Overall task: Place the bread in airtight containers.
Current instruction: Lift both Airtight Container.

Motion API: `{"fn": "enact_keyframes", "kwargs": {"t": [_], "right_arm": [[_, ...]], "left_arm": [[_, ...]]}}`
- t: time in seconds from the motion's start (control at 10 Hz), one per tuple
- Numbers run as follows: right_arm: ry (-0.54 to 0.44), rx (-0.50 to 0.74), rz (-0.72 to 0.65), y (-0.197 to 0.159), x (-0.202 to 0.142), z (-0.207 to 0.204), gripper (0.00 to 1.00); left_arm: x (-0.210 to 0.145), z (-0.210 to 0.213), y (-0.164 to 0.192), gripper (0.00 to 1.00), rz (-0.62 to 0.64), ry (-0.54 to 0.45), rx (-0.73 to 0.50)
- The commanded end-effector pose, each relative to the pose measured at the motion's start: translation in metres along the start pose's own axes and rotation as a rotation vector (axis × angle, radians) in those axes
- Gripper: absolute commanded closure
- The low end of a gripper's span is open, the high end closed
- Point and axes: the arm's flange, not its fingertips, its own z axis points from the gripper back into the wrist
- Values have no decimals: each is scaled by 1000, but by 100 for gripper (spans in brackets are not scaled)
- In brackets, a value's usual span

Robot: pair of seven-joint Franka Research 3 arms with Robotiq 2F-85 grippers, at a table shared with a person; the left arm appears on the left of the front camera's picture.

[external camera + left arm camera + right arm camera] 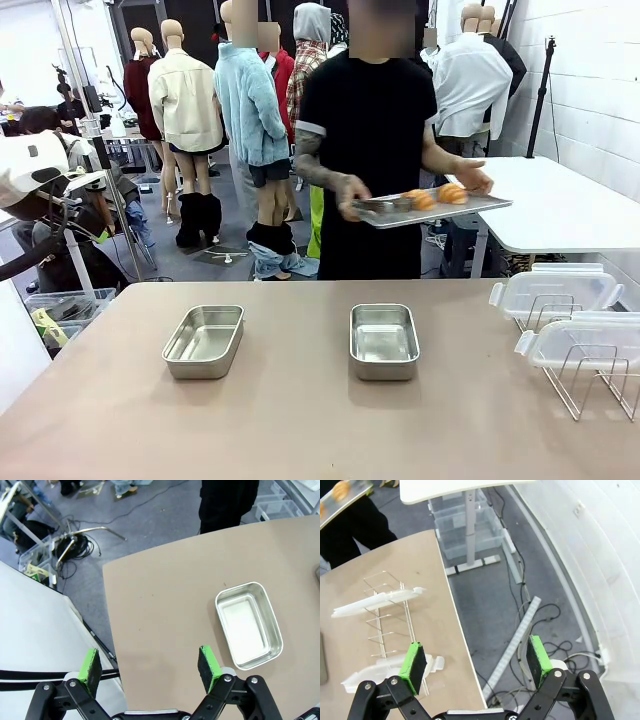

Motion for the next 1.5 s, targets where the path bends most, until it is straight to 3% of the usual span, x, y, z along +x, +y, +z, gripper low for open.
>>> {"fn": "enact_keyframes", "kwargs": {"t": [0.0,1.4], "right_arm": [[10,15,0,0,-1,-2,0],[10,15,0,0,-1,-2,0]], "left_arm": [[0,-1,1,0,8,3,4],[0,-1,1,0,8,3,4]]}}
